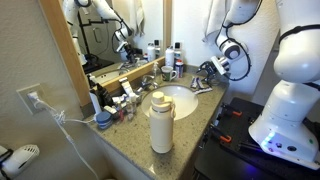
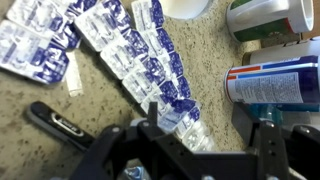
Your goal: Move one of the silver strips to the left side of the sink counter
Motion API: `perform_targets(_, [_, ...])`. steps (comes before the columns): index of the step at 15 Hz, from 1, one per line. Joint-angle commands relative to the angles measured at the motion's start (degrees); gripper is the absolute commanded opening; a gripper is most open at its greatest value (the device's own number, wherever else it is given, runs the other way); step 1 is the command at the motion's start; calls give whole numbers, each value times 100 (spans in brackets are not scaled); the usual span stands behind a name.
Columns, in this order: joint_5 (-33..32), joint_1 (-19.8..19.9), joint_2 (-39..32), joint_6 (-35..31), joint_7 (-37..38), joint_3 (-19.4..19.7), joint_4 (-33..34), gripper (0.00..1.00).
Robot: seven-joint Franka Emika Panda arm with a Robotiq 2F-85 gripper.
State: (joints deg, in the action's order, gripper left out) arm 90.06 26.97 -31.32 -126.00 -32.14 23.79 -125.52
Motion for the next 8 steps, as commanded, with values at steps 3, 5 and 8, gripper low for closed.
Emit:
perform_targets(3, [26,-60,-69,-158,559,-24,110,74])
perform_targets(5, [21,-64,-89,-161,656,-25,130,71])
perform_targets(8, [16,-77,-123,-186,781,-20,153,72])
